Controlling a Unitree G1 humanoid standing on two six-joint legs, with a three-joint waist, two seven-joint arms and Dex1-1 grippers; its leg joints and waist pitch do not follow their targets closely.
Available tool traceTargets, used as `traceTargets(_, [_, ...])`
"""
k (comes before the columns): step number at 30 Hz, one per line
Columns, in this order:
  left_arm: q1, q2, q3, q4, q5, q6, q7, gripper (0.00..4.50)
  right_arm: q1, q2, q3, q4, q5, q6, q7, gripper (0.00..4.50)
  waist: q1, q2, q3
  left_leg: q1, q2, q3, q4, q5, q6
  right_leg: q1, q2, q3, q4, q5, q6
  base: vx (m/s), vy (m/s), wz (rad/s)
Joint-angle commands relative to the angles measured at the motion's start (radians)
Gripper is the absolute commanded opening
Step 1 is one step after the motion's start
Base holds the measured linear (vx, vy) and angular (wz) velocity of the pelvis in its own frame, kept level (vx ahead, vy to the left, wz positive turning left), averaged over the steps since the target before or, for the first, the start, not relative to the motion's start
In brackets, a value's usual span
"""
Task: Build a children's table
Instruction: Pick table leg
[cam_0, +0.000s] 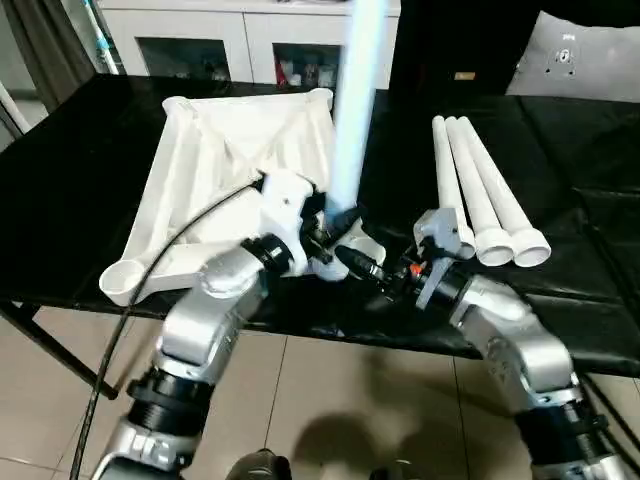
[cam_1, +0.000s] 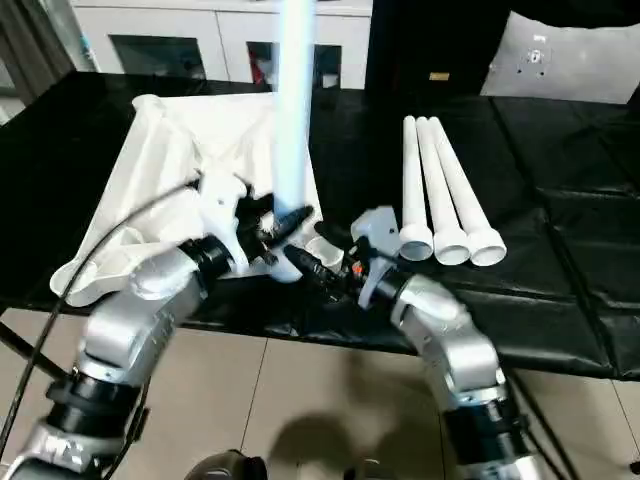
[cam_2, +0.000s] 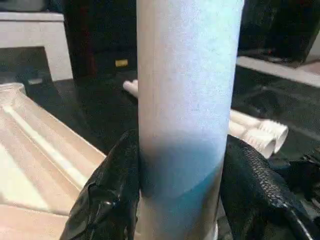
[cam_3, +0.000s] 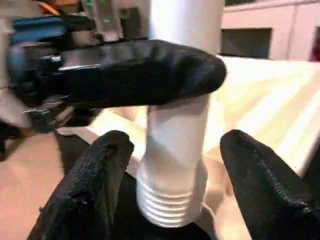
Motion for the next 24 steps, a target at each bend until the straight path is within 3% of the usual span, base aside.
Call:
traceTargets(1, [-0.018,0.013,0.034,-0.02,-0.059,0.034,-0.042,1.93,-0.01,-0.021,-0.033,-0.025,0.034,0.033,0.031,3.55,0.001,-0.014,-0.086,0.027,0.088,-0.039,-0.071,-0.21,0.06,0.045,-0.097,0.057,-0.093,-0.242,-0.202,0.0,0.0,0.0])
traceTargets(3, [-0.034,0.031,0.066,-0.039,-0.143,0.089,-0.118,1.93,-0.034,-0.066,-0.074,-0.036,0.095,0.093,0.071,3.78,0.006,-0.013,-0.089,0.028,0.085,-0.037,-0.066,-0.19,0.066,0.046,-0.098,0.058,-0.091,-0.234,-0.21,0.0,0.0,0.0])
traceTargets(7, [-0.046,0.054,0.075,-0.047,-0.212,0.14,-0.199,1.93,-0.058,-0.108,-0.101,-0.048,0.141,0.148,0.11,4.06,0.008,-0.012,-0.09,0.028,0.084,-0.036,-0.065,-0.178,0.071,0.046,-0.096,0.055,-0.088,-0.226,-0.213,0.0,0.0,0.0])
traceTargets(8, [-0.05,0.064,0.075,-0.049,-0.231,0.154,-0.225,1.93,-0.066,-0.124,-0.109,-0.053,0.158,0.168,0.125,4.17,0.009,-0.017,-0.089,0.029,0.085,-0.036,-0.065,-0.174,0.076,0.046,-0.096,0.056,-0.088,-0.224,-0.215,0.0,0.0,0.0])
traceTargets(10, [-0.066,0.087,0.076,-0.048,-0.274,0.193,-0.294,1.93,-0.084,-0.181,-0.126,-0.073,0.223,0.252,0.194,4.39,0.01,-0.017,-0.09,0.029,0.081,-0.034,-0.062,-0.161,0.085,0.049,-0.096,0.054,-0.089,-0.228,-0.217,0.0,0.0,0.0])
traceTargets(14, [-0.108,0.128,0.069,-0.051,-0.354,0.255,-0.432,1.93,-0.107,-0.27,-0.132,-0.1,0.308,0.36,0.314,4.39,0.015,-0.017,-0.09,0.028,0.082,-0.034,-0.061,-0.162,0.085,0.051,-0.097,0.054,-0.089,-0.243,-0.213,0.0,0.0,0.0])
traceTargets(16, [-0.118,0.141,0.064,-0.059,-0.38,0.274,-0.474,1.93,-0.117,-0.284,-0.133,-0.103,0.327,0.39,0.334,4.39,0.015,-0.017,-0.089,0.029,0.082,-0.034,-0.061,-0.159,0.083,0.048,-0.097,0.053,-0.089,-0.25,-0.216,0.0,0.0,0.0])
traceTargets(17, [-0.12,0.144,0.063,-0.063,-0.387,0.278,-0.485,1.93,-0.118,-0.289,-0.131,-0.105,0.331,0.396,0.344,4.39,0.014,-0.03,-0.089,0.027,0.081,-0.032,-0.06,-0.153,0.083,0.05,-0.098,0.053,-0.087,-0.254,-0.217,0.0,0.0,0.0])
traceTargets(18, [-0.125,0.146,0.061,-0.064,-0.392,0.28,-0.494,1.93,-0.12,-0.294,-0.127,-0.107,0.33,0.398,0.353,4.39,0.014,-0.025,-0.087,0.028,0.083,-0.032,-0.06,-0.159,0.078,0.047,-0.1,0.053,-0.091,-0.275,-0.211,0.0,0.0,0.0])
traceTargets(24, [-0.154,0.157,0.046,-0.059,-0.397,0.292,-0.539,1.93,-0.134,-0.324,-0.1,-0.115,0.336,0.422,0.396,4.39,0.012,-0.026,-0.086,0.032,0.084,-0.033,-0.063,-0.195,0.054,0.045,-0.098,0.053,-0.098,-0.333,-0.191,0.0,0.0,0.0])
